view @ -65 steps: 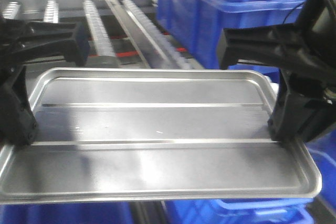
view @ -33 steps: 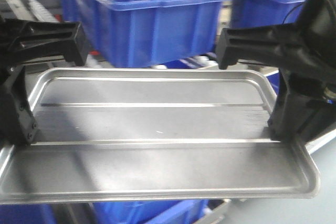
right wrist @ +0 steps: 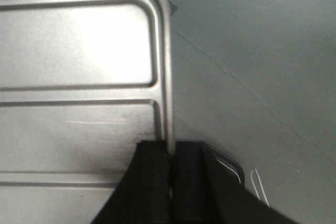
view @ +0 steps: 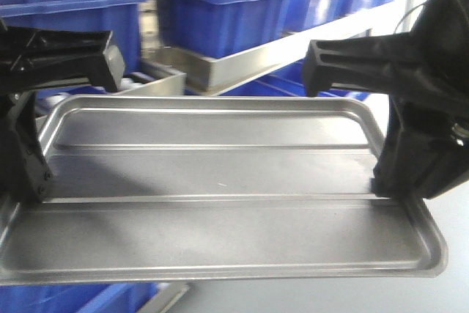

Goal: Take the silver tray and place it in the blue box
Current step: 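Hold the tray with both grippers while the base turns toward the blue bins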

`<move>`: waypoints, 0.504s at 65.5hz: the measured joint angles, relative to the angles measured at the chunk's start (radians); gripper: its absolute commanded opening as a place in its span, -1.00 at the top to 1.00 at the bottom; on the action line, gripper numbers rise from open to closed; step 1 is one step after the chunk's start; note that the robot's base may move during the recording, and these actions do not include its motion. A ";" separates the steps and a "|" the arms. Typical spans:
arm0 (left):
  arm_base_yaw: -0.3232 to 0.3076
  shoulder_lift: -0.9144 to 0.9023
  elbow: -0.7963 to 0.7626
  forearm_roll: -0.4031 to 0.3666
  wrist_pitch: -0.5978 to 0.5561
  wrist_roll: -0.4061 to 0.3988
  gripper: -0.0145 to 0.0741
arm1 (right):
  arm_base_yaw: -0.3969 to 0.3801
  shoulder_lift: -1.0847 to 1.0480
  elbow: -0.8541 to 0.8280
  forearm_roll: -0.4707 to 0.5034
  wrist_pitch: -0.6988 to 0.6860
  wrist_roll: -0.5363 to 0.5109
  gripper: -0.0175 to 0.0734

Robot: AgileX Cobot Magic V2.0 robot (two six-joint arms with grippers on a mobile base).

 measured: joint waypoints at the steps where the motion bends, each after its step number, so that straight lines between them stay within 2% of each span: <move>1: 0.000 0.000 0.000 0.000 0.000 0.000 0.69 | 0.000 0.000 0.000 0.000 0.000 0.000 0.49; 33: 0.000 0.000 0.000 0.000 0.000 0.000 0.69 | 0.000 0.000 0.000 0.000 0.000 0.000 0.49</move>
